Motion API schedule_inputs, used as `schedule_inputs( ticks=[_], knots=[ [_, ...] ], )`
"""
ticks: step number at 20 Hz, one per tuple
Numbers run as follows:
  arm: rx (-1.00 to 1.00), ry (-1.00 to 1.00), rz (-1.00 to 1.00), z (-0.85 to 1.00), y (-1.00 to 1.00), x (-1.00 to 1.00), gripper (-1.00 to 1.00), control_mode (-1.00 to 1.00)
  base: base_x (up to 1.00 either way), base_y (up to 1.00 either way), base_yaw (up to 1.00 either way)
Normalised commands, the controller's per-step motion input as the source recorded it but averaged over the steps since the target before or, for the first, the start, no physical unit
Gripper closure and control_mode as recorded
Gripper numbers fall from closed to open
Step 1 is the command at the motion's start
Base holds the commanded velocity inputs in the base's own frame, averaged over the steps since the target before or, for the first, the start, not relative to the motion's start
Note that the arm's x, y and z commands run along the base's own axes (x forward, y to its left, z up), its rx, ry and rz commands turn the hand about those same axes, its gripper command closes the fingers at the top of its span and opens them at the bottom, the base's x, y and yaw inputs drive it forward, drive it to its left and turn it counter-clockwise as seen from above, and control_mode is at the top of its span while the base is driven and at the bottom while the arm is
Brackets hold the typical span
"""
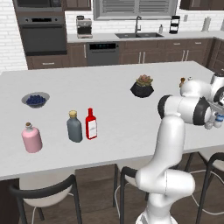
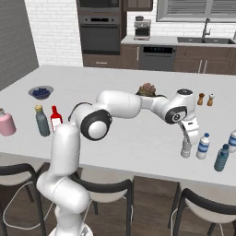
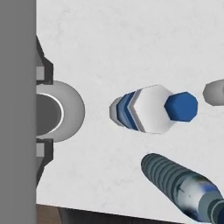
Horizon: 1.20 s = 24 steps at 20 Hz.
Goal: Move the plastic bottles in the middle to the plastics group, and the glass bottles in the middle to the glass group.
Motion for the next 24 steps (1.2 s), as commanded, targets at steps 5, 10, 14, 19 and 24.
schedule_inputs(
  ticks=[5,10,14,19,24],
  knots=[
    [0.00,0.00,-0.04,0.00,-0.02,0.00,1.00,-1.00,0.00,0.00,0.00],
    [0.00,0.00,-0.07,0.00,-0.11,0.00,1.00,-1.00,0.00,0.00,0.00],
    [0.00,0.00,-0.05,-0.02,-0.05,0.00,1.00,-1.00,0.00,0.00,0.00],
    [0.00,-0.01,-0.03,-0.38,0.00,0.00,1.00,-1.00,0.00,0.00,0.00],
    [0.00,-0.04,-0.04,-0.29,0.00,0.00,1.00,-1.00,0.00,0.00,0.00]
  ],
)
